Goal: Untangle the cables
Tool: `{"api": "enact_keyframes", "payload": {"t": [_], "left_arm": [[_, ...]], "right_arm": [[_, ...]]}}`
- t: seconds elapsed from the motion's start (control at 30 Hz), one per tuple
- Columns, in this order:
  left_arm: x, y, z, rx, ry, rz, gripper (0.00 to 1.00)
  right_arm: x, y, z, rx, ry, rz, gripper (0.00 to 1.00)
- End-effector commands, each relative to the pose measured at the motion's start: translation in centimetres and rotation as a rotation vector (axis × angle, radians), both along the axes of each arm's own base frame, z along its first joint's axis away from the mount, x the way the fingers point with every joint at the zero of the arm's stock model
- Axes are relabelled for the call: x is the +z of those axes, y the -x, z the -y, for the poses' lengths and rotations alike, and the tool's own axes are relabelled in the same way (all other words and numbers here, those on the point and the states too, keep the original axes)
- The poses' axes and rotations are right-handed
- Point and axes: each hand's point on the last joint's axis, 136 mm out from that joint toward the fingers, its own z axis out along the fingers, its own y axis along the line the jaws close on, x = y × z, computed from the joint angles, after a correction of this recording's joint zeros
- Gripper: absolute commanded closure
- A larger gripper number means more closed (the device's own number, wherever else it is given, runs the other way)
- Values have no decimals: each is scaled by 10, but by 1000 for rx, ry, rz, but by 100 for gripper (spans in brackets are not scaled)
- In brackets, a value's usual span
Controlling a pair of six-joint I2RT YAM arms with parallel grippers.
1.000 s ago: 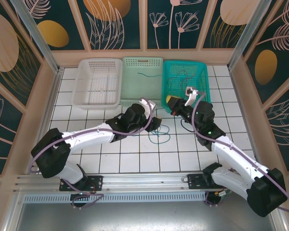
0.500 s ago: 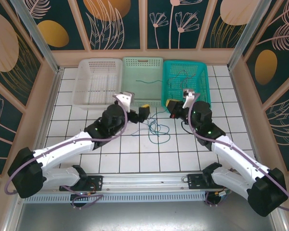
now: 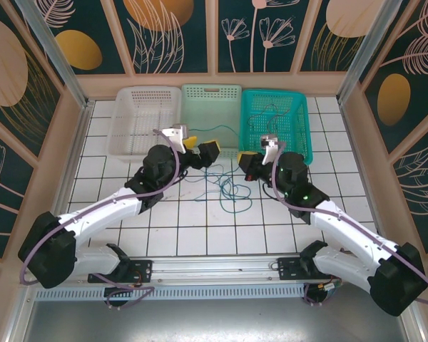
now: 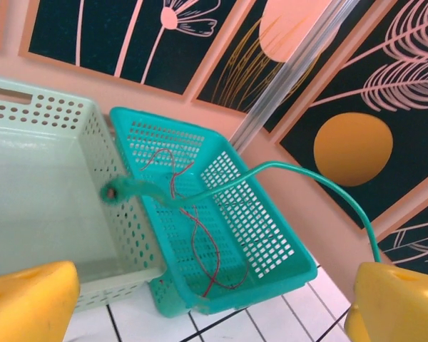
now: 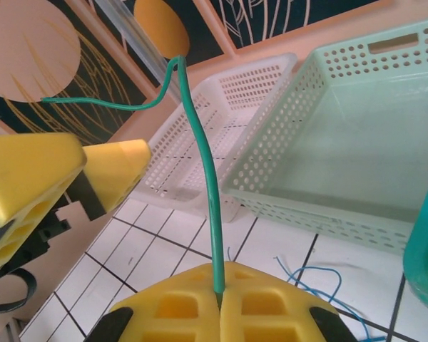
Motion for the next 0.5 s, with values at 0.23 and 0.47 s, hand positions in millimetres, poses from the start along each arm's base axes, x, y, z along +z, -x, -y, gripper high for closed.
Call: {"api": "enact_keyframes", "payload": {"t": [0.23, 0.47], "left_arm": [[33, -12, -4, -2, 163, 69, 4], [36, -22, -5, 0, 189, 70, 11]], "right_arm": [[15, 18, -21, 134, -21, 88, 100], [13, 26, -31, 194, -20, 96, 100]]}}
